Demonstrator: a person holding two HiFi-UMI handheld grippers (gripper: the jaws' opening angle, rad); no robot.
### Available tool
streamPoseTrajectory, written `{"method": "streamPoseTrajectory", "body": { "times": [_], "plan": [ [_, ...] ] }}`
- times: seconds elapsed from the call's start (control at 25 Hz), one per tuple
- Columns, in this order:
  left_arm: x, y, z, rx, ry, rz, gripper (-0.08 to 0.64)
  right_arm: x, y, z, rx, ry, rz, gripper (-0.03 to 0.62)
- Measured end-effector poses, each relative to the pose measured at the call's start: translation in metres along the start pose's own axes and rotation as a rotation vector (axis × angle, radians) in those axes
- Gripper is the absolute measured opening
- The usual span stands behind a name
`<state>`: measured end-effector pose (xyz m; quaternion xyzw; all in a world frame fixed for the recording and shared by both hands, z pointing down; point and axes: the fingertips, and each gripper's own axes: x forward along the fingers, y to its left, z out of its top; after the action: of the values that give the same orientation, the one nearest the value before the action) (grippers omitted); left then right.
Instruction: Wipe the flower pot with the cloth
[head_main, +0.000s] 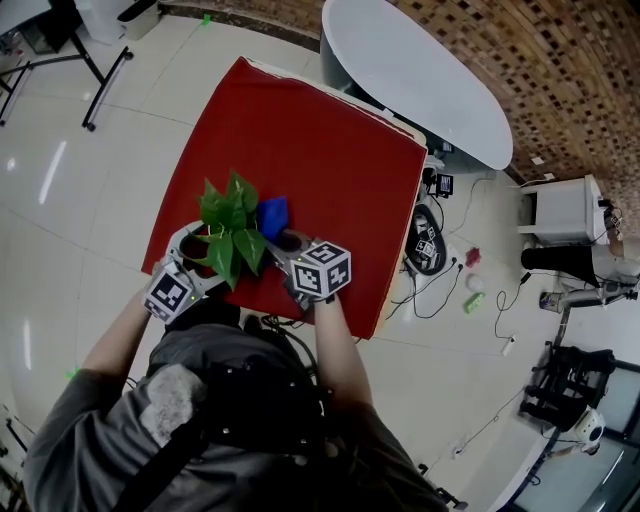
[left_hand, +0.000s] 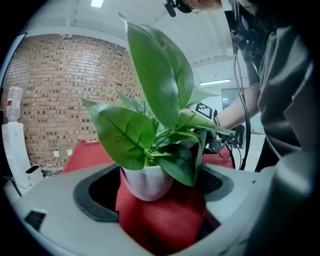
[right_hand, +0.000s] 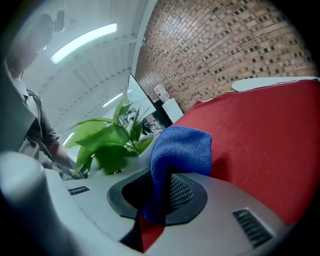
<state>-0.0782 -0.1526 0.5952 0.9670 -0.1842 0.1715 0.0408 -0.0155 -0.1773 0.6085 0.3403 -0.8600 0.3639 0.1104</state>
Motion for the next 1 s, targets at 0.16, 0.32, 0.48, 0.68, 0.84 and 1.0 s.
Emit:
{"method": "streamPoseTrajectory", "body": {
  "times": [0.16,0.32,0.48,0.68,0.84,1.0],
  "plan": [
    [0.014,0.011,-0.005,0.002,0.002,-0.023,0.468,0.014,-0.021,-0.011,-0.030,0.084,-0.072,0.077],
    [0.014,0.032,0.017,-0.010,0.010,-0.051,0.468,0.023,-0.023,0.002,-0.095,0.185,-0.166,0.077],
    [0.024,0.031,0.024,-0.019,0.006,-0.063,0.468,0.015,-0.024,-0.002,-0.146,0.256,-0.213,0.077],
    [0.033,0.031,0.025,-0.009,-0.002,-0.098,0.468,0.008,-0.019,-0.009,-0.125,0.262,-0.207,0.077],
    [0.043,0.034,0.026,0.049,0.024,-0.091,0.468,-0.004,-0.031,-0.002,-0.076,0.192,-0.221,0.077],
    [0.047,0.027,0.019,0.052,0.064,-0.020,0.468,-0.027,-0.041,-0.007,-0.044,0.145,-0.210,0.077]
  ]
}}
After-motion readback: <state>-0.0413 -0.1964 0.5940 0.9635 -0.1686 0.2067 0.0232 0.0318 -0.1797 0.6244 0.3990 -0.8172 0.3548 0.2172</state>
